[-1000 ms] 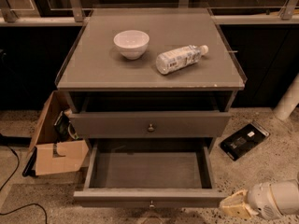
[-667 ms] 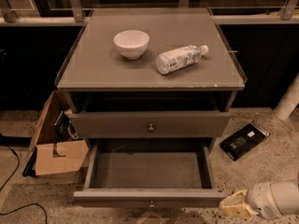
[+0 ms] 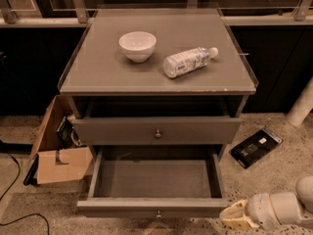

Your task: Close middle drawer

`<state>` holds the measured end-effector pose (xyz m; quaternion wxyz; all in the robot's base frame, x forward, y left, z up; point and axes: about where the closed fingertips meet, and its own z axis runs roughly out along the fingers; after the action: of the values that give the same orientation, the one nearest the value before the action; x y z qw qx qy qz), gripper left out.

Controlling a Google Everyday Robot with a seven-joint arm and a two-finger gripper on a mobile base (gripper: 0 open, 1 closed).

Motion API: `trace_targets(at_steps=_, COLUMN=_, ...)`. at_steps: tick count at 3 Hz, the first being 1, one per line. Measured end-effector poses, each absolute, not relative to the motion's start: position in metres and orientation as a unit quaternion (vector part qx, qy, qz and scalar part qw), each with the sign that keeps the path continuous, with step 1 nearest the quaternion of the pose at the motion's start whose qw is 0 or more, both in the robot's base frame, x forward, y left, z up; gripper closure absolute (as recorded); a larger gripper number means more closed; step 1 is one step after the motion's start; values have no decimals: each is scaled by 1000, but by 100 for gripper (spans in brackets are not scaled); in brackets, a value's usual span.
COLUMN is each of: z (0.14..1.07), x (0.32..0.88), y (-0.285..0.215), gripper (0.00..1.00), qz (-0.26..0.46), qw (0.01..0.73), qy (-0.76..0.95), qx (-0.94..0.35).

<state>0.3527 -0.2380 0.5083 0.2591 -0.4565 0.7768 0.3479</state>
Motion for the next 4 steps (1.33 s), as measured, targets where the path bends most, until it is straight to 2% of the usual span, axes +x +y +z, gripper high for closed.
trace_targets(at_steps=2, z=499, x=349, y=-235, gripper=100, qz=345, qw=258, qy=782, qx=-451)
trace_targets(at_steps=4, z=440, x=339, y=-246, gripper=100, qz=330, qw=247, qy=816, qx=-405)
